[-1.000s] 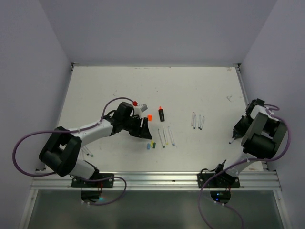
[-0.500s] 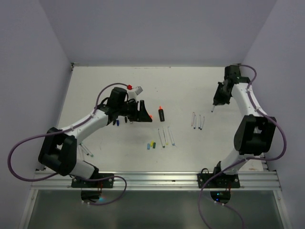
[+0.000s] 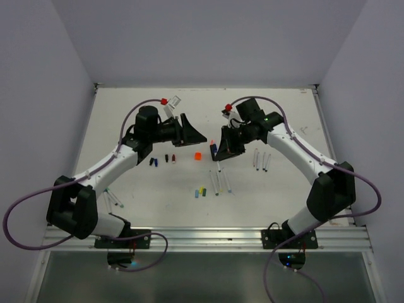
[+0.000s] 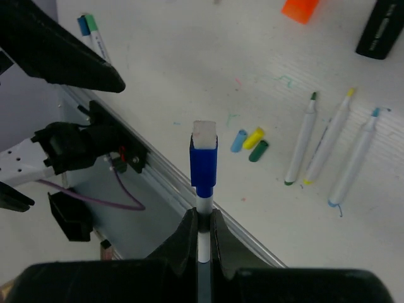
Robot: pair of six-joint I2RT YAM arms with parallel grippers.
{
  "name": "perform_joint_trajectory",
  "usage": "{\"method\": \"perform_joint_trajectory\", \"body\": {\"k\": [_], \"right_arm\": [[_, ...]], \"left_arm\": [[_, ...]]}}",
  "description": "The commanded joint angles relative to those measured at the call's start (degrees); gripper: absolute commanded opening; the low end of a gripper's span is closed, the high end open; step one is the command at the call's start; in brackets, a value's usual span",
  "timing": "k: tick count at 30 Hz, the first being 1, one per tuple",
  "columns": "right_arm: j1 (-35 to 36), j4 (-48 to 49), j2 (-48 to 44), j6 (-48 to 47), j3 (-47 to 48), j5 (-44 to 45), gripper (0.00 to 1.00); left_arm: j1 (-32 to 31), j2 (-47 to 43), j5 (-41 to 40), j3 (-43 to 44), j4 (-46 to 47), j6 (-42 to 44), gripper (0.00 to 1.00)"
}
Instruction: Open the pen caps
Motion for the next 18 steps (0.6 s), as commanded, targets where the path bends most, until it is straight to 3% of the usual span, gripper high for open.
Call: {"method": "perform_joint_trajectory", "body": {"k": [1,10,18], "right_arm": [[1.1,5.7,-3.8,3.3,-1.4,-8.6,0.00],[2.5,13.0,-5.3,5.3,-4.3,-12.9,0.00],[2.5,21.4,-5.9,10.5,-6.3,-17.4,0.00]], "left_arm": [[0.2,-2.5,1.0,-1.1,9.0,-8.4,0.65],[-1.3,-2.1,0.2,-1.5,7.2,-9.6,0.65],[-2.8,-1.1,2.1,-3.8,12.0,-11.2,0.62]]}}
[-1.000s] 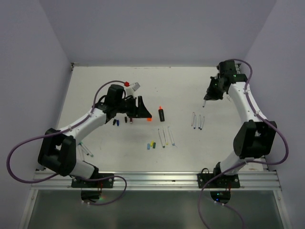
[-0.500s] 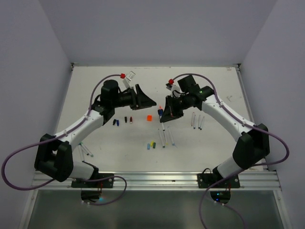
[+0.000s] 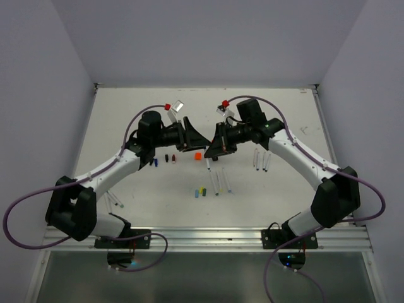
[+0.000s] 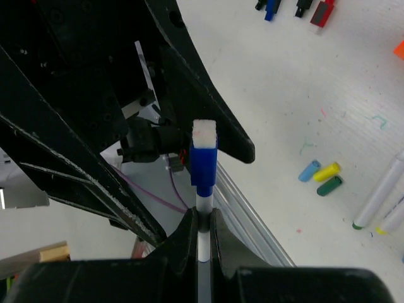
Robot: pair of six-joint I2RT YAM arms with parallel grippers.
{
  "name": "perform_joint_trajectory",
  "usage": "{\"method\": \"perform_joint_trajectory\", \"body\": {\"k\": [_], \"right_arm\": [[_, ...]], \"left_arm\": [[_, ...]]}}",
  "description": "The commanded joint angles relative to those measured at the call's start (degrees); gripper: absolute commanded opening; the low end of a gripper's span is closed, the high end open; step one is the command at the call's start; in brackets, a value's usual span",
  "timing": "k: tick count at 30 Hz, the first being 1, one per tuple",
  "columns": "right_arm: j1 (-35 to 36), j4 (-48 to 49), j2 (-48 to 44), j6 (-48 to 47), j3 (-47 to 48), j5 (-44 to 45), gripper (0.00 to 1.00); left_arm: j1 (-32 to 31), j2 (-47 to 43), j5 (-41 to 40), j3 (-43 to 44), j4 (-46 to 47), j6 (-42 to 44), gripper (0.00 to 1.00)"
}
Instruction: Open the pen caps
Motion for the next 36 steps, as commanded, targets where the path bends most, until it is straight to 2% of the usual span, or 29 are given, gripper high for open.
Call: {"method": "perform_joint_trajectory", "body": {"k": [1,11,14,15,20,22,25,29,31,33,36], "right_arm": [[0.3,6.3,-2.1,3.3,-1.2,-4.1,0.00],[0.3,9.7,-2.5,6.2,-3.9,-4.9,0.00],[0.3,9.6,-3.0,6.3,-4.0,-4.2,0.00],[0.3,9.8,-3.2,6.4,-4.2,-3.8,0.00],[0.3,9.7,-3.3,6.9,-4.5,-3.2,0.00],[0.3,9.7,-3.3,6.9,-4.4,-2.7,0.00],[0.3,8.5,-2.9,6.6,-3.6,-0.9,0.00],[0.8,3.2,-2.1,2.2,-0.1,5.4,0.00],[2.4,-2.1,-0.5,-1.5,2.9,9.9,0.00],[4.3,-5.8,0.5,-3.2,4.4,14.3,0.00],[8.1,-8.5,2.6,-5.1,6.3,20.9,0.00]], "left_arm": [[-0.1,-0.1,2.2,-0.6,5.4,-1.9,0.62],[0.0,0.2,3.5,-1.4,7.7,-2.8,0.52],[0.0,0.2,3.6,-1.7,7.9,-2.9,0.44],[0.0,0.2,3.7,-1.8,8.3,-3.0,0.35],[0.2,-0.1,3.9,-2.8,10.4,-5.0,0.13],[0.4,0.1,4.0,-3.1,11.1,-5.6,0.02],[0.5,0.0,3.5,-2.7,9.9,-5.6,0.00],[0.6,0.9,-2.6,2.2,-2.2,-4.3,0.00],[0.6,2.8,-7.8,8.9,-16.8,-2.0,0.00],[0.5,5.6,-10.6,13.2,-26.6,-1.1,0.00],[0.4,8.0,-14.5,19.8,-32.8,-3.1,0.00]]}}
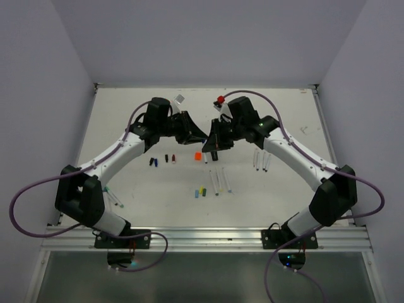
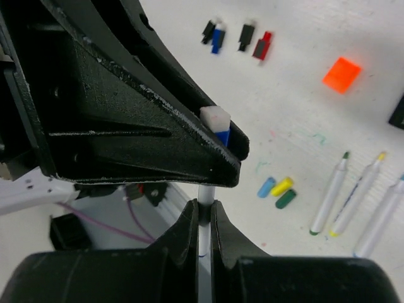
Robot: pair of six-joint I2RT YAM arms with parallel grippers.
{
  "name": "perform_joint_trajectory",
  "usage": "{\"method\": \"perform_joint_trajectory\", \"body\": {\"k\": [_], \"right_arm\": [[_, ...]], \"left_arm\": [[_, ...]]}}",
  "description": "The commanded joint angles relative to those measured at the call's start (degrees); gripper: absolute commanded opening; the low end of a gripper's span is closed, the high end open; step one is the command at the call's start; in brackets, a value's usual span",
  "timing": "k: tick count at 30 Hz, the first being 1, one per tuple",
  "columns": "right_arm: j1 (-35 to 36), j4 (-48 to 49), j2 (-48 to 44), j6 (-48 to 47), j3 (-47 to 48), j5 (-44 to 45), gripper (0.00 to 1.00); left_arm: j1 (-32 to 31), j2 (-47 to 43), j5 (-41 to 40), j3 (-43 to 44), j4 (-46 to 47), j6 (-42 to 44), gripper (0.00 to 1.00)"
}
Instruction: Open the pen caps
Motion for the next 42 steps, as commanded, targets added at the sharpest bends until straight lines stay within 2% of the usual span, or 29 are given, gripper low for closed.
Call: {"method": "perform_joint_trajectory", "body": {"k": [1,5,10,12,17,18,20,21,23,25,26,29,32,34,37,38,39,40,41,42], "right_arm": [[5.6,-7.7,2.1,-5.2,2.7,9.7,0.00],[7.3,-11.0,3.0,-6.9,3.0,13.9,0.00],[7.4,-12.3,2.8,-8.1,1.5,14.1,0.00],[7.4,-12.9,3.2,-8.4,1.3,13.1,0.00],[7.3,-12.3,3.4,-9.4,0.2,10.8,0.00],[7.2,-11.7,3.5,-9.8,0.2,8.7,0.00],[7.2,-9.6,3.6,-9.9,0.0,2.7,0.00],[7.2,-8.6,3.4,-9.6,-0.3,0.9,0.00],[6.1,-4.4,3.0,-7.7,-1.7,-6.6,0.00],[5.2,-1.9,2.8,-5.9,-2.9,-11.3,0.00],[5.0,0.4,2.5,-5.2,-3.4,-14.7,0.00],[3.8,7.9,1.9,-0.4,-6.4,-23.1,0.00],[3.2,12.8,1.9,3.1,-9.2,-27.0,0.00],[2.5,12.2,1.7,3.1,-10.0,-25.6,0.00],[-0.4,10.4,0.3,3.1,-10.7,-19.9,0.00],[-1.3,5.4,0.1,1.7,-10.2,-17.6,0.00],[-3.3,1.2,-0.1,-0.2,-9.2,-9.2,0.00],[-4.7,-3.6,0.0,-4.0,-6.7,-4.9,0.00],[-6.2,-9.0,-0.2,-5.0,-6.4,-2.3,0.00],[-10.4,-10.8,-0.4,-5.9,-6.2,-0.1,0.00]], "left_arm": [[0.4,2.2,-8.0,8.0,-13.4,-1.6,0.00],[0.9,4.9,-11.8,14.8,-19.1,-0.7,0.00],[1.7,5.9,-12.2,16.6,-19.2,1.0,0.00],[1.7,6.6,-14.5,18.2,-22.7,2.7,0.00],[2.8,3.1,-11.3,12.4,-16.3,-0.6,0.00],[3.0,2.5,-10.3,11.2,-11.7,-1.4,0.00],[3.3,-1.2,-5.0,3.4,-0.1,-3.5,0.00],[3.7,-2.5,-3.7,0.5,12.8,-6.4,0.00],[4.5,-3.8,0.4,-3.1,23.1,-7.3,0.00],[5.4,-4.3,2.7,-4.3,27.5,-7.1,0.00],[5.7,-4.8,5.5,-6.0,34.0,-7.4,0.00],[6.9,-5.3,9.7,-8.5,43.0,-9.5,0.00],[7.8,-5.7,11.5,-11.5,53.5,-14.1,0.00],[8.3,-5.5,11.6,-10.8,50.5,-13.1,0.00],[8.7,-6.1,9.3,-5.8,30.8,-2.0,0.00],[8.7,-5.7,4.2,-3.4,12.6,7.5,0.00],[8.8,-5.1,1.0,-1.1,3.2,12.0,0.00],[8.9,-4.3,-2.4,3.6,-4.6,16.2,0.00],[8.9,-1.9,-12.3,5.4,-19.4,22.4,0.00],[8.9,-0.8,-17.8,7.0,-25.1,24.6,0.00]]}}
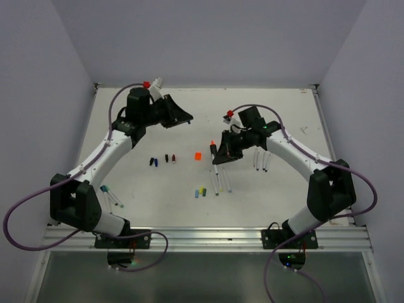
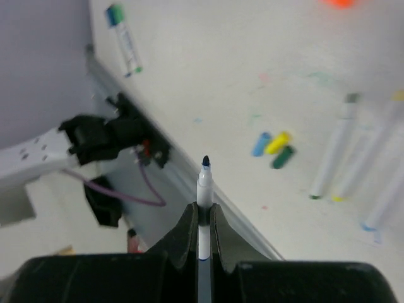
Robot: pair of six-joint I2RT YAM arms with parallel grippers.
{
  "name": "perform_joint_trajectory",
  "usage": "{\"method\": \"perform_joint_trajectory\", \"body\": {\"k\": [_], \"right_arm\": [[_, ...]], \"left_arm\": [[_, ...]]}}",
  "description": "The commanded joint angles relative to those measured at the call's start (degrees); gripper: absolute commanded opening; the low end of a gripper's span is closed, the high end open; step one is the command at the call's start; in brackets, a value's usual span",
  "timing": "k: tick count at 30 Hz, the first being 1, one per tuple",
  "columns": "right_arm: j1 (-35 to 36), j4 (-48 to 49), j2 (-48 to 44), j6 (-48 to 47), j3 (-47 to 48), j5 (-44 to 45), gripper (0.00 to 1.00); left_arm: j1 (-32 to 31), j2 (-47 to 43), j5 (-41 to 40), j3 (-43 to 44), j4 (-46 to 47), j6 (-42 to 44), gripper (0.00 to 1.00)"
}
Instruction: Open the pen caps
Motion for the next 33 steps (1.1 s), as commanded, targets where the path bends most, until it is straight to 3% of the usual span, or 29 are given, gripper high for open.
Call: {"method": "perform_joint_trajectory", "body": {"k": [1,4,7,10,22,33], "right_arm": [[-8.9,-13.7,-4.0,-5.4,2.7,16.1,0.00],[-16.1,-20.1,-4.9,-10.1,3.6,23.9,0.00],[-19.0,-23.0,-5.0,-13.8,5.5,31.6,0.00],[-21.3,-24.4,-5.0,-13.6,5.3,39.0,0.00],[-27.3,-24.4,0.7,-12.6,6.1,41.9,0.00],[-29.0,-20.6,6.7,-11.9,6.2,42.6,0.00]], "left_arm": [[0.9,3.8,-22.6,7.1,-38.5,19.0,0.00],[2.1,4.3,-38.4,3.9,-44.2,23.2,0.00],[2.5,2.6,-42.6,1.0,-41.3,26.8,0.00],[2.5,3.9,-41.4,-1.1,-37.0,30.3,0.00],[2.5,14.8,-37.0,-0.6,-32.3,30.8,0.00],[2.5,19.0,-37.7,1.9,-32.2,32.9,0.00]]}}
